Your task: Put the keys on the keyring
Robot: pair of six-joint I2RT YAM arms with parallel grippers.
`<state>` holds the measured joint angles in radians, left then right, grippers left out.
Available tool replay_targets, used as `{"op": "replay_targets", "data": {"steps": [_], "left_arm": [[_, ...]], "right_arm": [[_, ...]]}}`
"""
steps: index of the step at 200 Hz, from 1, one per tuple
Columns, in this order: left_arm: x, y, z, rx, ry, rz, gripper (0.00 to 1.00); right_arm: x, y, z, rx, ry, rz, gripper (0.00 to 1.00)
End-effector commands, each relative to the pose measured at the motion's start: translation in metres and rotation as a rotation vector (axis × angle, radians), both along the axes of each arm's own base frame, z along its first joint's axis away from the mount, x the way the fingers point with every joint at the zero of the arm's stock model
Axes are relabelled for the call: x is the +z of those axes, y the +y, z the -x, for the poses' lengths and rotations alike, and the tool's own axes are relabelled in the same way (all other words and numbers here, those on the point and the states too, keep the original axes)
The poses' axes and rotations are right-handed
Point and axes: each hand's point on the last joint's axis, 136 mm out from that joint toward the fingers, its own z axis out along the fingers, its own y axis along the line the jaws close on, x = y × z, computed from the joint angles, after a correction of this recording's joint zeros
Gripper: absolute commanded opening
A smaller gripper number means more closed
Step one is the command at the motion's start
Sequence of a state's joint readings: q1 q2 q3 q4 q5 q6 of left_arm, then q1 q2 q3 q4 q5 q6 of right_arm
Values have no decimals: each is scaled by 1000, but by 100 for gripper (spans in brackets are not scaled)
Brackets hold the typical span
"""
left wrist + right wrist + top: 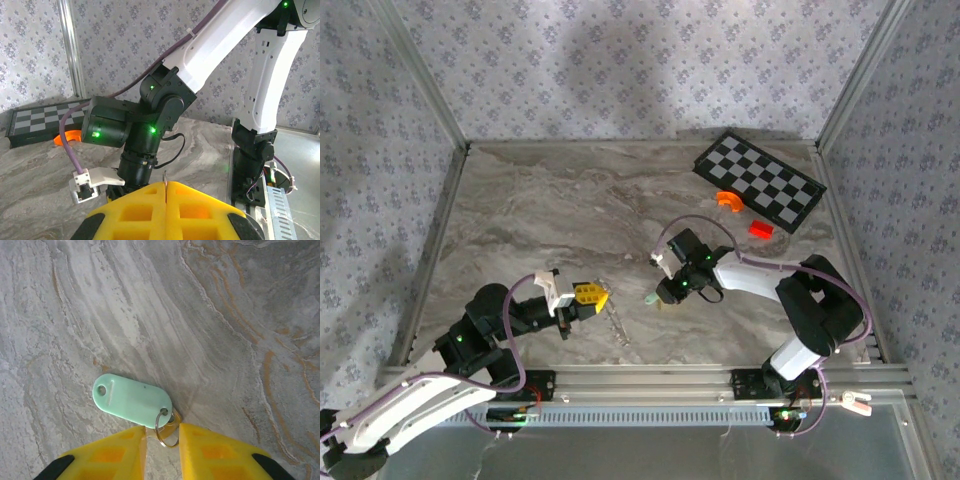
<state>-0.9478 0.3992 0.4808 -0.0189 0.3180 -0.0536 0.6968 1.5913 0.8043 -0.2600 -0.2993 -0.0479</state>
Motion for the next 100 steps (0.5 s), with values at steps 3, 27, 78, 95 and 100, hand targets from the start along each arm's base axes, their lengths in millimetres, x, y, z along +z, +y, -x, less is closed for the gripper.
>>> {"op": "replay_targets", "data": {"steps": [3,27,78,95,100], "left_arm": [[27,4,1,7,-55,73,0],[27,4,1,8,-55,73,0],[29,5,1,8,-57,76,0],[29,5,1,9,-56,76,0],[29,5,1,8,-57,76,0]], "right_arm": [[1,1,-2,21,-12,22,23],[1,1,-3,19,-20,29,22],[2,0,-7,18,-44,42,18],[2,1,-7,24,-50,45,15],[3,1,-8,25,-53,45,15]]}}
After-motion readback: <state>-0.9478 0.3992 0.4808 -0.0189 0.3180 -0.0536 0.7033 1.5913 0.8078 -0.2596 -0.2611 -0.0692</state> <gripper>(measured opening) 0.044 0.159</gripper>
